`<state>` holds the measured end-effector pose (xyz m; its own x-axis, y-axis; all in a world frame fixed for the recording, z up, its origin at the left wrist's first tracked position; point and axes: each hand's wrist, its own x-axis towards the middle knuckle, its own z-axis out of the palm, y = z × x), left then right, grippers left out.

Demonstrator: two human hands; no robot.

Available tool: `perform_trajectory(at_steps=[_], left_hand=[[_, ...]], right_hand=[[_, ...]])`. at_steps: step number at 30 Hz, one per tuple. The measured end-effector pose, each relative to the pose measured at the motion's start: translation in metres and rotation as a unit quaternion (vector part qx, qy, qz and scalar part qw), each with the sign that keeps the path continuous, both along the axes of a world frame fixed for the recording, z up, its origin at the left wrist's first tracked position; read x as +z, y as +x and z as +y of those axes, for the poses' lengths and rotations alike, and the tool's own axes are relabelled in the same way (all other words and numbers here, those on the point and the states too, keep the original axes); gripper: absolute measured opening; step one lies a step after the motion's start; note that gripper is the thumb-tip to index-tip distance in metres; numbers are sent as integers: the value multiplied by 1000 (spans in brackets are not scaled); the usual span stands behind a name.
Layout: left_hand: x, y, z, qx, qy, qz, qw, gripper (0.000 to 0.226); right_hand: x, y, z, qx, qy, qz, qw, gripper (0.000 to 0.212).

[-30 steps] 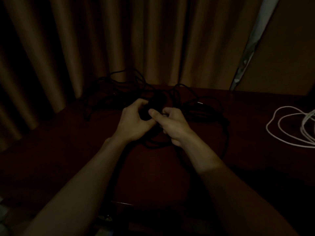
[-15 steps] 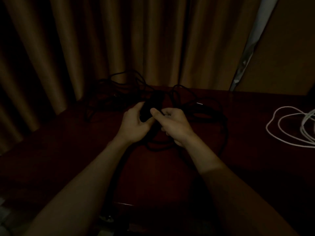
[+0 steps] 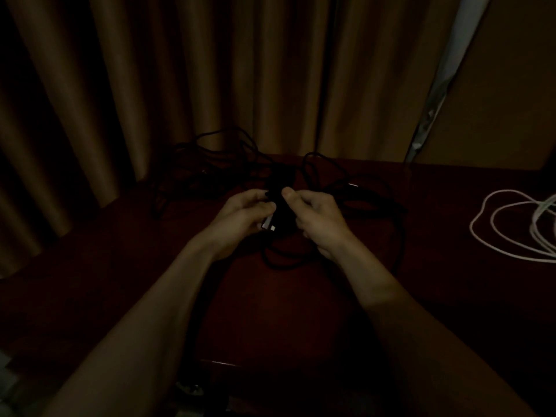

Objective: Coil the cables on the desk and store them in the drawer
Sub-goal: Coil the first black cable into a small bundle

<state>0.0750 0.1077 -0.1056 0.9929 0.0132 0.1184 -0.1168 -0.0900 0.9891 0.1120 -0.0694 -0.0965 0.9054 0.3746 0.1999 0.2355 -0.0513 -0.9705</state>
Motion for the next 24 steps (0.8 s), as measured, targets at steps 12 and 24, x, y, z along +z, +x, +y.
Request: perform_trajectory(at_steps=[12, 24], left_hand=[[-6, -1, -11, 79, 99, -116, 985, 29], [-12, -2, -20, 189, 212, -244, 927, 39]], right_hand=[[0, -3, 8, -8, -35, 18, 999, 34], [1, -7, 14, 35, -31, -1, 999, 38]])
